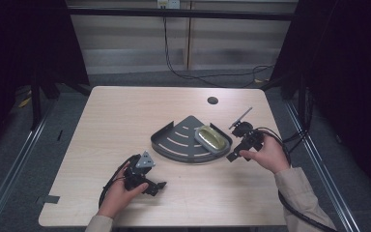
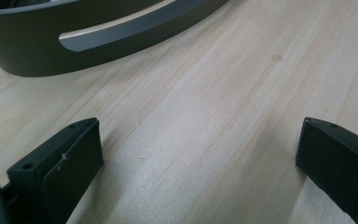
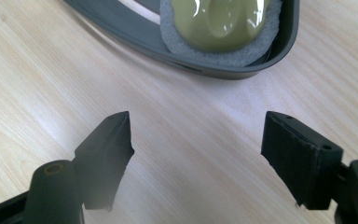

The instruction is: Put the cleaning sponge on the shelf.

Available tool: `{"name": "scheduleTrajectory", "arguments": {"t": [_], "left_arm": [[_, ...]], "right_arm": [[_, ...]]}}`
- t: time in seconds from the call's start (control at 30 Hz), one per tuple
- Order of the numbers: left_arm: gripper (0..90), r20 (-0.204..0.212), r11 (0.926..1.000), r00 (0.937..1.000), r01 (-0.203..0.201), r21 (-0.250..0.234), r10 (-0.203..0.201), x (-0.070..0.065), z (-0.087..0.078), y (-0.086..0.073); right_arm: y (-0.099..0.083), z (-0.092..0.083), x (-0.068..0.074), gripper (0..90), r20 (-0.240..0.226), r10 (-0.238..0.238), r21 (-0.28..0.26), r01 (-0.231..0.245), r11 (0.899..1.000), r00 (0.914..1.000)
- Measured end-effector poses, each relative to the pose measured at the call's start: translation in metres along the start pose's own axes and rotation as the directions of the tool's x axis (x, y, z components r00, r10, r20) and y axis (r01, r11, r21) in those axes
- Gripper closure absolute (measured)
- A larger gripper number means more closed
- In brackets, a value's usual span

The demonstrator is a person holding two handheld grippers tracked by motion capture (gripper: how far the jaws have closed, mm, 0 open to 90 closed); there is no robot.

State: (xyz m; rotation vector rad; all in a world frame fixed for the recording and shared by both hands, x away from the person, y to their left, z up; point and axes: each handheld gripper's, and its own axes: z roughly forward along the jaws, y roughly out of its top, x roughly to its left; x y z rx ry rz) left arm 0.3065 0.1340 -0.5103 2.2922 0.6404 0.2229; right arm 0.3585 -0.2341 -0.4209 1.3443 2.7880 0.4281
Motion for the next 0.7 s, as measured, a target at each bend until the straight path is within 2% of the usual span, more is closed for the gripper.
{"name": "scheduleTrajectory", "arguments": {"t": [0.2, 0.23, 0.33, 0.4, 0.47, 0.53, 0.57, 0.7], "left_arm": [[0.0, 0.001, 1.0000, 1.0000, 0.000, -0.001, 0.000, 0.000, 0.000, 0.000], [0.0, -0.001, 1.0000, 1.0000, -0.001, 0.002, 0.001, 0.000, 0.000, 0.000], [0.0, 0.000, 1.0000, 1.0000, 0.000, 0.000, 0.000, 0.000, 0.000, 0.000], [0.0, 0.000, 1.0000, 1.0000, -0.001, 0.001, 0.001, 0.000, 0.000, 0.000], [0.0, 0.000, 1.0000, 1.0000, 0.000, 0.001, 0.000, 0.000, 0.000, 0.000], [0.0, 0.000, 1.0000, 1.0000, 0.000, 0.000, 0.000, 0.000, 0.000, 0.000], [0.0, -0.001, 1.0000, 1.0000, -0.001, 0.001, 0.001, 0.000, 0.000, 0.000], [0.0, -0.001, 1.0000, 1.0000, -0.001, 0.001, 0.001, 0.000, 0.000, 0.000]], "right_arm": [[-0.012, 0.004, 0.001, 24.2, -0.006, -0.004, -0.013, 0.003, 1.000, 1.0000], [-0.014, 0.005, 0.001, 24.2, -0.007, 0.009, -0.009, -0.009, 1.000, 0.9999], [-0.022, 0.008, 0.000, 24.2, 0.003, -0.003, -0.019, 0.003, 1.000, 1.0000], [-0.027, 0.009, 0.000, 24.2, -0.004, 0.015, -0.022, -0.015, 1.000, 0.9999], [-0.032, 0.011, -0.002, 24.2, -0.003, 0.000, -0.037, 0.000, 0.999, 1.0000], [-0.036, 0.012, -0.002, 24.2, -0.002, 0.005, -0.037, -0.005, 0.999, 1.0000], [-0.038, 0.013, -0.001, 24.2, -0.001, 0.016, -0.045, -0.016, 0.999, 0.9999], [-0.041, 0.012, -0.003, 24.2, 0.010, 0.009, -0.053, -0.008, 0.999, 0.9999]]}}
